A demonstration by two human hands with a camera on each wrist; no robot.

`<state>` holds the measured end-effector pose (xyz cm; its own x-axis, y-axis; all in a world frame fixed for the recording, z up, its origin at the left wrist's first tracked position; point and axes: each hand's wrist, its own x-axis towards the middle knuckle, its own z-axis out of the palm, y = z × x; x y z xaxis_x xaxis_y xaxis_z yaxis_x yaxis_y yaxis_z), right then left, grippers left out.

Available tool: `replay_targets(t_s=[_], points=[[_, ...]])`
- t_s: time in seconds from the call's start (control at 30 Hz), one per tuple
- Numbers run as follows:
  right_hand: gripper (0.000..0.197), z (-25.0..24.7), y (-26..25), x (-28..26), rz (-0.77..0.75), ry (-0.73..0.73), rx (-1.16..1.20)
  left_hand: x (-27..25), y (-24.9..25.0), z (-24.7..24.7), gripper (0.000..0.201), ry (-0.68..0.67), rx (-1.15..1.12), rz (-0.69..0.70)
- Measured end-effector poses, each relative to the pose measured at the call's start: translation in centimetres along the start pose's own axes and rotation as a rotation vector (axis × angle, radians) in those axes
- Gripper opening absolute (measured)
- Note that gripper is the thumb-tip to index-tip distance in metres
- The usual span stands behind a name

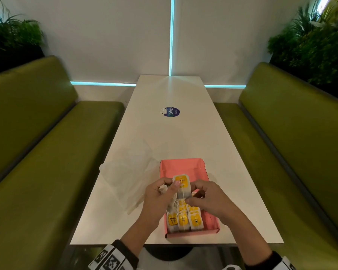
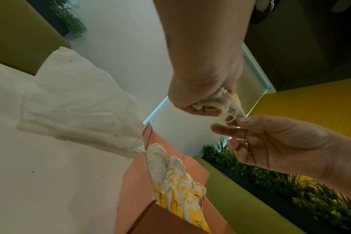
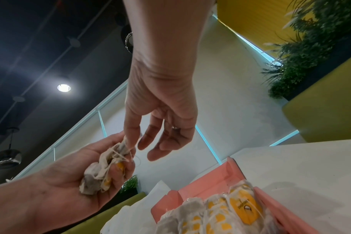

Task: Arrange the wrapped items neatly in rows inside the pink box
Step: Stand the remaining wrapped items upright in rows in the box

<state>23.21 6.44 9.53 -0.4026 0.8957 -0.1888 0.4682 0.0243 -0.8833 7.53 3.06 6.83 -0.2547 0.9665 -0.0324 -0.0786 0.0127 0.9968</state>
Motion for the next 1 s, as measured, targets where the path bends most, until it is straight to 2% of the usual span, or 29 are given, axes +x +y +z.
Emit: replay_targets(t_s=[0.17, 0.23, 0.3, 0.37, 0.43, 0.47, 0.57, 0.63, 0.87, 1.0], points=[[0.043, -1.4, -0.6, -0.3, -0.084, -0.037, 0.044, -0.1, -0.1, -0.3, 0.012, -0.041, 0.070, 0.028], [0.035, -1.7, -0.8, -0.2, -0.120, -0.045, -0.007, -0.1, -0.1, -0.1, 0.010, -0.091, 0.155, 0.025], [0.016, -2.0, -0.8, 0.2, -0.136, -0.074, -0.170, -0.1, -0.3, -0.1, 0.008, -0.157, 0.258, 0.000], [0.017, -2.2, -0.2, 0.9, -0.133, 0.027, -0.279, 0.2, -0.9, -0.2, 0.004, -0.180, 0.367, -0.028], [0.019, -2.7, 0.7, 1.5, -0.108, 0.255, -0.301, 0.3, -1.5, -0.5, 0.004, -0.207, 0.519, -0.046], [0.021, -2.9, 1.1, 1.7, -0.086, 0.307, -0.313, 0.3, -1.9, -0.7, 0.009, -0.263, 0.630, -0.044], [0.025, -3.2, 2.6, 1.8, 0.053, 0.181, -0.363, -0.5, -2.6, -0.6, 0.024, -0.539, 0.962, -0.042], [0.024, -3.3, 3.4, 1.7, 0.117, 0.170, -0.348, -1.0, -3.2, -0.4, 0.029, -0.641, 1.100, -0.030], [0.016, -2.6, 5.5, 1.3, 0.161, 0.129, -0.391, -1.5, -4.0, -0.1, 0.028, -0.638, 1.209, 0.089], [0.009, -1.6, 6.5, 1.3, 0.154, 0.095, -0.566, -1.6, -4.4, -0.2, 0.027, -0.619, 1.231, 0.114]])
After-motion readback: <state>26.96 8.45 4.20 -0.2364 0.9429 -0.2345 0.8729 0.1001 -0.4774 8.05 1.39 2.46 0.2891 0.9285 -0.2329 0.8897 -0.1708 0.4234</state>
